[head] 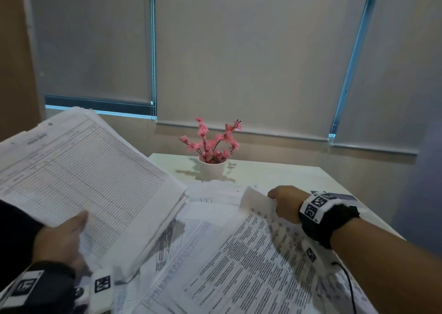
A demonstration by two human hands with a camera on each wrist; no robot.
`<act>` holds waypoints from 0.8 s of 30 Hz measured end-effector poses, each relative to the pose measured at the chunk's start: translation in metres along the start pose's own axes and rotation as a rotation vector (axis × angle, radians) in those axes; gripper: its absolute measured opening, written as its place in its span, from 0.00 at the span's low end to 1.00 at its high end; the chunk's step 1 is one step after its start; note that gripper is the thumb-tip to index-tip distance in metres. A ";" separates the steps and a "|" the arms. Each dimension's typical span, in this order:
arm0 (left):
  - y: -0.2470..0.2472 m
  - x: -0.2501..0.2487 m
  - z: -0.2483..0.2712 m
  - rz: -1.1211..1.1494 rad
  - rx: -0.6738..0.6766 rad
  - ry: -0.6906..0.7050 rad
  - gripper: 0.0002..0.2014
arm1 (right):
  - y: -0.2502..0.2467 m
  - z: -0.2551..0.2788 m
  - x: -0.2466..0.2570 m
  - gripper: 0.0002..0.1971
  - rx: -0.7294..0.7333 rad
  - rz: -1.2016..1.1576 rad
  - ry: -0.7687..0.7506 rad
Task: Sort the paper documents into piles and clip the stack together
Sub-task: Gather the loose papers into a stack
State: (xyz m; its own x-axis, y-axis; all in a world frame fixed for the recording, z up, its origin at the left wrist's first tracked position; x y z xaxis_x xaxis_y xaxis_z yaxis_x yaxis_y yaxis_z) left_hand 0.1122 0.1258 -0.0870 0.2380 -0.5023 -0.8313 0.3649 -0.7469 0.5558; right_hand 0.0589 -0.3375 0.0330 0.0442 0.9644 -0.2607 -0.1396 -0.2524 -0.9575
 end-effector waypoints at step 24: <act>0.079 -0.051 0.061 -0.259 0.155 0.121 0.07 | -0.120 0.062 0.053 0.09 -0.358 -0.262 -0.262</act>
State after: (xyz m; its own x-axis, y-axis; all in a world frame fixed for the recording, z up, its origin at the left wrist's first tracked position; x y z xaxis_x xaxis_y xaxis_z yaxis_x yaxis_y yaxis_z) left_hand 0.0739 0.0656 -0.0001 0.2641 -0.2382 -0.9346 0.2885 -0.9052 0.3122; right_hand 0.0161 -0.2512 0.1414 -0.2234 0.9747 -0.0103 0.1928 0.0339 -0.9807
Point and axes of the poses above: each hand's wrist, its own z-axis away from the middle knuckle, its own y-axis out of the palm, x = y × z, the point moved 7 cm from there along -z, towards the middle knuckle, and after that the axes turned 12 degrees about z, right-handed, at the moved point
